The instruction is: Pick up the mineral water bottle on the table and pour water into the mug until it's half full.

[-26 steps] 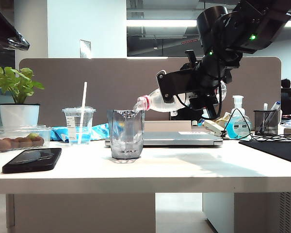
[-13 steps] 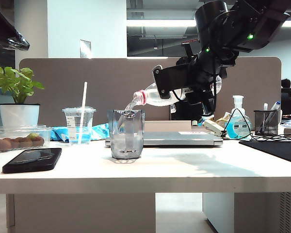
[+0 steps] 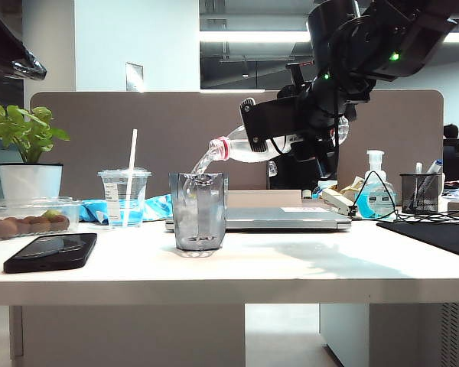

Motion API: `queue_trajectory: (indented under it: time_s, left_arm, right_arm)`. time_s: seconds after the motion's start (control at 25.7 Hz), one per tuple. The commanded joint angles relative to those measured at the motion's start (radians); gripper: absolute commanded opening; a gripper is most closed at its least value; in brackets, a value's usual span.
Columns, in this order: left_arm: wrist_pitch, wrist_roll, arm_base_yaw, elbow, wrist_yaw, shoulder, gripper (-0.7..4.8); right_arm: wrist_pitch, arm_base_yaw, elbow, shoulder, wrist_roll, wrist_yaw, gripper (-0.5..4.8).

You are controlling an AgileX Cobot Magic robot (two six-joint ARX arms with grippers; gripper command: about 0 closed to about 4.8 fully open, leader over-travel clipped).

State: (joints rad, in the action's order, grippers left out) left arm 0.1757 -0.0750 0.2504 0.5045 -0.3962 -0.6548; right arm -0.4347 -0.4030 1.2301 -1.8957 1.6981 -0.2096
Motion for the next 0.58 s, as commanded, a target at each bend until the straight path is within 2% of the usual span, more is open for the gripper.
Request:
queue_trajectory:
  time_s: [0.04,0.31,0.39,0.58]
  left_arm:
    - [-0.012,-0.004,-0.002,0.006,-0.001,0.002,-0.05]
    - [-0.013,-0.004,-0.002,0.006,0.000,0.002,-0.05]
    - [-0.013,-0.004,-0.002,0.006,0.000,0.002,-0.05]
    - [-0.013,-0.004,-0.002,0.006,0.000,0.002,-0.05]
  right_arm:
    - [0.048,-0.003,0.006,0.014,-0.157,0.000,2.20]
    - [0.163,-0.004,0.002,0.014,-0.534,0.019,2.20]
    - [0.171,-0.003,0.002,0.014,-0.663,0.066,2.20]
    - [0.168,-0.003,0.002,0.013,-1.073,0.198,2.20]
